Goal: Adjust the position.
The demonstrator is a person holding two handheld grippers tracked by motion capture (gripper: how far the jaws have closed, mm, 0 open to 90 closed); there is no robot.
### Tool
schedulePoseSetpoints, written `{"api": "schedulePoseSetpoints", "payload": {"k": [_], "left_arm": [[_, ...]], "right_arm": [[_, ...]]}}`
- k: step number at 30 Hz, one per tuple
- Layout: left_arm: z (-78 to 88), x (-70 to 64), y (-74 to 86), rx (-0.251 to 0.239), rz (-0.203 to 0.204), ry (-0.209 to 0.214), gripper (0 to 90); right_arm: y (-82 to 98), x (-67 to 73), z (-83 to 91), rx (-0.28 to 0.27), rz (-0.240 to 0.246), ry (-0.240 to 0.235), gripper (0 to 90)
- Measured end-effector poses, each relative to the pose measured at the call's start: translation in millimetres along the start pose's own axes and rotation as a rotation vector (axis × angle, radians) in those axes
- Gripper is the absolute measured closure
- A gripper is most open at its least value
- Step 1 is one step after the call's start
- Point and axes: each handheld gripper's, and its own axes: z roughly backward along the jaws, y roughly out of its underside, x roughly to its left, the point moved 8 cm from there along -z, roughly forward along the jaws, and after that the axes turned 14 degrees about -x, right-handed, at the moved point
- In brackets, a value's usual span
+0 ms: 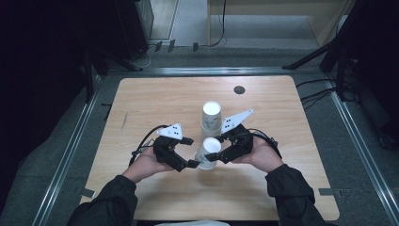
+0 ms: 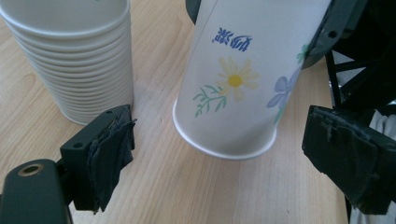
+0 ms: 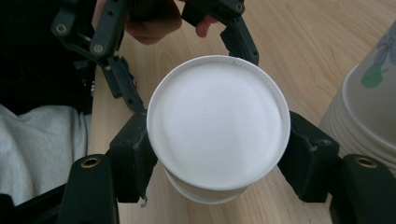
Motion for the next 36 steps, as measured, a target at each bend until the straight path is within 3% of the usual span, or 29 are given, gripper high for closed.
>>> {"api": "schedulePoseSetpoints", "payload": {"k": [5,18,27,36], "left_arm": [[-7.7,-1.6,4.1,0.016,-0.014,0.008,9.5],[-17.8,-7.6,3.1,-0.009,-0.01,0.042,9.8],[-18.5,-9.9,1.0,-0.024,-0.014,0.052,21.2],[-15.8,-9.2,1.2,-0.01,-0.019,0.054,23.9]], "right_arm": [[-3.2,2.2,-1.1,-0.016,-0.014,-0.016,34.2],[-9.8,4.8,1.1,-0.057,-0.038,-0.041,34.4],[-11.2,3.6,3.9,-0.069,-0.042,-0.033,34.5],[-10.2,3.3,2.8,-0.064,-0.051,-0.036,34.2]]}}
